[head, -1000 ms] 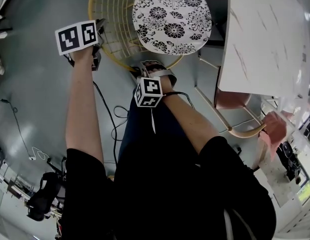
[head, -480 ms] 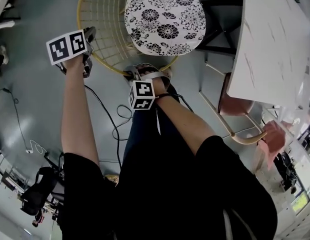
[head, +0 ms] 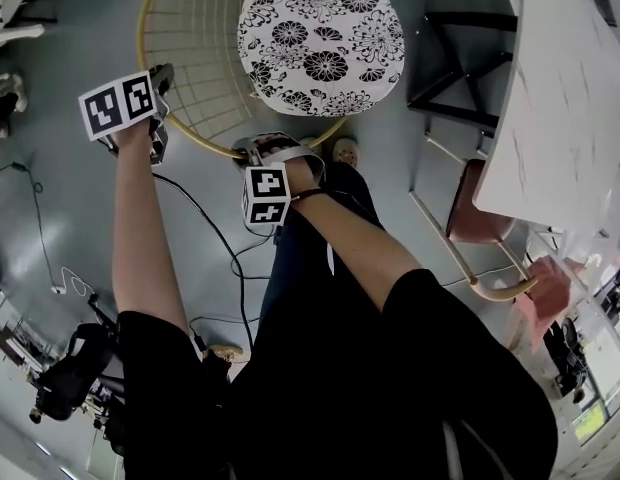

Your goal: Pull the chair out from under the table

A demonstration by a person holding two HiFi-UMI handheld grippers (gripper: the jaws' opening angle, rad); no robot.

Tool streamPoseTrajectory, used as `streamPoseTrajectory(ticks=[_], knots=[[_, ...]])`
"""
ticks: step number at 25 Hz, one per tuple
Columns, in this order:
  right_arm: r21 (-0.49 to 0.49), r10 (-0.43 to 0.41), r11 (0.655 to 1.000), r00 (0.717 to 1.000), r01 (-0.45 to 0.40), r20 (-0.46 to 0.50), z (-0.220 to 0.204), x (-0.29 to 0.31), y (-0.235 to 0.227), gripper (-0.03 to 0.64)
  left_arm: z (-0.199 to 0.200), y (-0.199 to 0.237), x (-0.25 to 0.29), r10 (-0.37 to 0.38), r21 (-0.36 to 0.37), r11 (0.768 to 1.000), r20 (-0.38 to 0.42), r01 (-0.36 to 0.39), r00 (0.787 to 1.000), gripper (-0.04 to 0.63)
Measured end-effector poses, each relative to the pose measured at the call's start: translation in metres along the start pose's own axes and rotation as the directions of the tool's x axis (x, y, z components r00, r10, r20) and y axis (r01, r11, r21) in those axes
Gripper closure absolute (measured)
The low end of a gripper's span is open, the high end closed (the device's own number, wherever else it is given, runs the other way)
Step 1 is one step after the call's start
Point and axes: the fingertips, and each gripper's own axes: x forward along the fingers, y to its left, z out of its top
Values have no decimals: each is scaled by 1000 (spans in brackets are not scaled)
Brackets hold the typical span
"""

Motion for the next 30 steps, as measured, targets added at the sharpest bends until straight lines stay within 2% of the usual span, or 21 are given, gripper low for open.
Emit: streamPoseTrajectory(ticks=[12,22,26,28,30], knots=[[-46,26,999,1000,-26,8,2,11,5,568,-2,1,4,30,35,999,-4,-30,1000,532],[-43,55,998,998,-54,28,9,8,2,561,0,5,5,50,4,999,11,-50,999,543],[-65,81,995,996,-78,31,7,10,4,555,0,4,5,31,-27,999,43,-30,999,541],[-118,95,989,995,-91,29,5,13,6,533,0,3,5,18,-6,1000,59,-18,998,528],[-142,100,985,995,-95,26,5,13,3,460,0,2,2,25,46,999,70,-28,997,481]])
